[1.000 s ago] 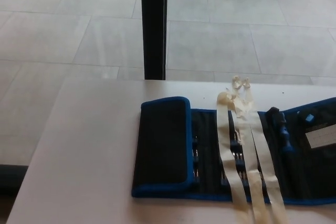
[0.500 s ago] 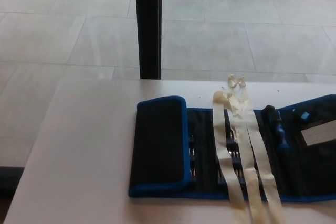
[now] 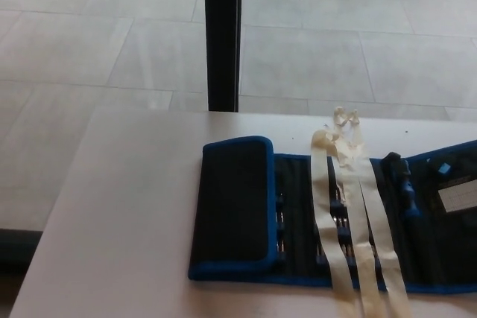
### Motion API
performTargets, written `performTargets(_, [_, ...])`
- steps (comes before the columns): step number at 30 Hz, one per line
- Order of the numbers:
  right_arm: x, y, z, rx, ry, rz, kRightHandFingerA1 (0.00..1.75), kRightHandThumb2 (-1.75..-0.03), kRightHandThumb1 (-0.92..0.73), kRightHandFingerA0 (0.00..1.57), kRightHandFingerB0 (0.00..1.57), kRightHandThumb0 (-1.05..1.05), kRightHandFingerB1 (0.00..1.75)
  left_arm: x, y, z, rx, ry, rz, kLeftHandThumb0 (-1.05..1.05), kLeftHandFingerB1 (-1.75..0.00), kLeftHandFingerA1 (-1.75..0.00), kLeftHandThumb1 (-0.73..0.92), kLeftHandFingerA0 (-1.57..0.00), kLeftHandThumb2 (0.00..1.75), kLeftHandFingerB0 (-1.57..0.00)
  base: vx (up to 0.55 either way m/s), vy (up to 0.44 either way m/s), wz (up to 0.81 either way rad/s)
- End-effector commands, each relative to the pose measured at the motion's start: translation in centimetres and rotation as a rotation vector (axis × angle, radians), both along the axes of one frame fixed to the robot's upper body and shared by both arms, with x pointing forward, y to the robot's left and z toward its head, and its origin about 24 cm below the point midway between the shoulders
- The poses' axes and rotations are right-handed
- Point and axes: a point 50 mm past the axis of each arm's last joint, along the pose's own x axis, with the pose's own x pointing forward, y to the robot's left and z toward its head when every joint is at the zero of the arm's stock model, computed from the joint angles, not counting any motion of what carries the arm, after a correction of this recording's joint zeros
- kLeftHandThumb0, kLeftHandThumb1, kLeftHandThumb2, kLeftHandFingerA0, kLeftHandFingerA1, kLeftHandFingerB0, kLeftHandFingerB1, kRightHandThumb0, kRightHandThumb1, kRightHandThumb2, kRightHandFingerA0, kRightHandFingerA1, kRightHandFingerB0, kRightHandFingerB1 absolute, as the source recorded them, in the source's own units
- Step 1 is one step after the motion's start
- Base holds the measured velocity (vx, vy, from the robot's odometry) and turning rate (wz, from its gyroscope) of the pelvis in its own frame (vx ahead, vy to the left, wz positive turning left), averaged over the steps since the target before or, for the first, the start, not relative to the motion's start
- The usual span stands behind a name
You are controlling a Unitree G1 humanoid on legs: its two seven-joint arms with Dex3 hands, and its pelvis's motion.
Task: The robot uses its right hand to lift an edge of the toolkit kept in middle of the desk and make one fold in it
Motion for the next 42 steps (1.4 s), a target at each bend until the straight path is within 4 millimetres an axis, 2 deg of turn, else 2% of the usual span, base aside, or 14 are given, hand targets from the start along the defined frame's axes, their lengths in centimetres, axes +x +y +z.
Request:
performTargets(1, [1.3,4.5,-2.1,0.084,0.110,0.413,0.49,-1.12,-0.59,0.00,0.01,-0.36,0.50,-0.2,0.6,0.6,0.031,-0.025,0.029,-0.55,-0.57,-0.94,0.59,-0.75,0.57,-0.64,0.00,0.000,0.00])
performTargets(5, [1.8,5.4,-4.6,0.157,0.222,0.503,0.50,-1.14,-0.61,0.00,0.01,-0.35,0.51,-0.4,0.4,0.3,0.040,0.002,0.029,-0.57,-0.60,-0.99,0.61,-0.73,0.58,-0.70,0.00,0.000,0.00])
performTargets(6, [1.8,5.5,-5.1,0.176,0.234,0.503,0.39,-0.68,-0.90,0.12,0.08,-0.64,0.27,-0.4,0.3,0.3,0.033,-0.007,0.034,-0.57,-0.60,-0.95,0.61,-0.74,0.57,-0.70,0.00,0.000,0.00])
performTargets(7, [1.8,5.4,-5.5,0.186,0.246,0.494,0.50,-1.15,-0.64,0.00,0.01,-0.35,0.51,-0.5,0.3,0.3,0.038,0.004,0.027,-0.59,-0.58,-0.92,0.62,-0.79,0.59,-0.69,0.00,0.000,0.00])
performTargets(23, [0.2,6.4,-10.9,0.329,0.504,0.516,0.50,-0.94,-0.72,0.18,0.11,-0.67,0.47,-0.5,0.7,0.6,0.045,0.035,0.015,-0.63,-0.58,-1.03,0.68,-0.79,0.61,-0.65,0.00,0.000,0.00])
performTargets(24, [0.1,6.6,-11.3,0.342,0.523,0.531,0.42,-0.65,-0.90,0.23,0.14,-0.62,0.38,-0.5,0.7,0.6,0.053,0.042,0.010,-0.62,-0.60,-1.02,0.68,-0.79,0.60,-0.69,0.00,0.000,0.00])
performTargets(26, [-0.2,7.2,-12.2,0.361,0.568,0.567,0.50,-1.16,-0.65,0.01,0.02,-0.34,0.51,-0.6,0.6,0.5,0.041,0.015,0.034,-0.63,-0.60,-1.01,0.67,-0.72,0.60,-0.66,0.00,0.000,0.00])
performTargets(27, [-0.3,7.4,-12.7,0.369,0.600,0.578,0.42,-0.66,-0.92,0.19,0.10,-0.62,0.38,-0.6,0.6,0.5,0.043,0.015,0.042,-0.64,-0.61,-1.02,0.66,-0.73,0.59,-0.68,0.00,0.000,0.00])
performTargets(32, [-0.5,7.6,-13.7,0.365,0.712,0.587,0.50,-0.96,-0.75,0.17,0.10,-0.67,0.47,-0.5,0.8,0.7,0.051,0.014,0.033,-0.63,-0.65,-1.07,0.68,-0.76,0.60,-0.70,0.00,0.000,0.01])
performTargets(33, [-0.5,7.6,-13.8,0.364,0.737,0.584,0.49,-0.65,-0.89,0.28,0.24,-0.63,0.47,-0.5,0.8,0.7,0.050,0.018,0.025,-0.62,-0.76,-0.93,0.58,-0.75,1.02,-0.69,0.00,0.000,0.00])
performTargets(36, [-0.5,7.5,-13.9,0.362,0.798,0.632,0.46,-0.65,-0.92,0.22,0.16,-0.63,0.43,-0.5,0.8,0.7,0.048,0.030,0.023,-0.59,-0.76,-0.91,0.57,-0.76,1.01,-0.70,0.00,0.000,0.00])
performTargets(37, [-0.4,7.6,-13.6,0.346,0.834,0.677,0.53,-0.96,-0.72,0.20,0.12,-0.68,0.50,-0.5,0.8,0.7,0.040,0.020,0.032,-0.65,-0.65,-0.90,0.72,-0.70,0.62,-0.69,0.00,0.000,0.00])
performTargets(41, [-0.1,8.1,-13.0,0.348,0.849,0.734,0.46,-0.65,-0.91,0.28,0.18,-0.61,0.42,-0.5,0.9,0.8,0.052,0.034,0.028,-0.66,-0.63,-1.01,0.74,-0.75,0.62,-0.69,0.00,0.000,0.00])
performTargets(42, [0.0,8.3,-12.8,0.350,0.849,0.760,0.52,-0.95,-0.73,0.20,0.13,-0.64,0.50,-0.5,0.9,0.8,0.050,0.034,0.026,-0.66,-0.62,-0.99,0.74,-0.73,0.62,-0.69,0.00,0.000,0.00])
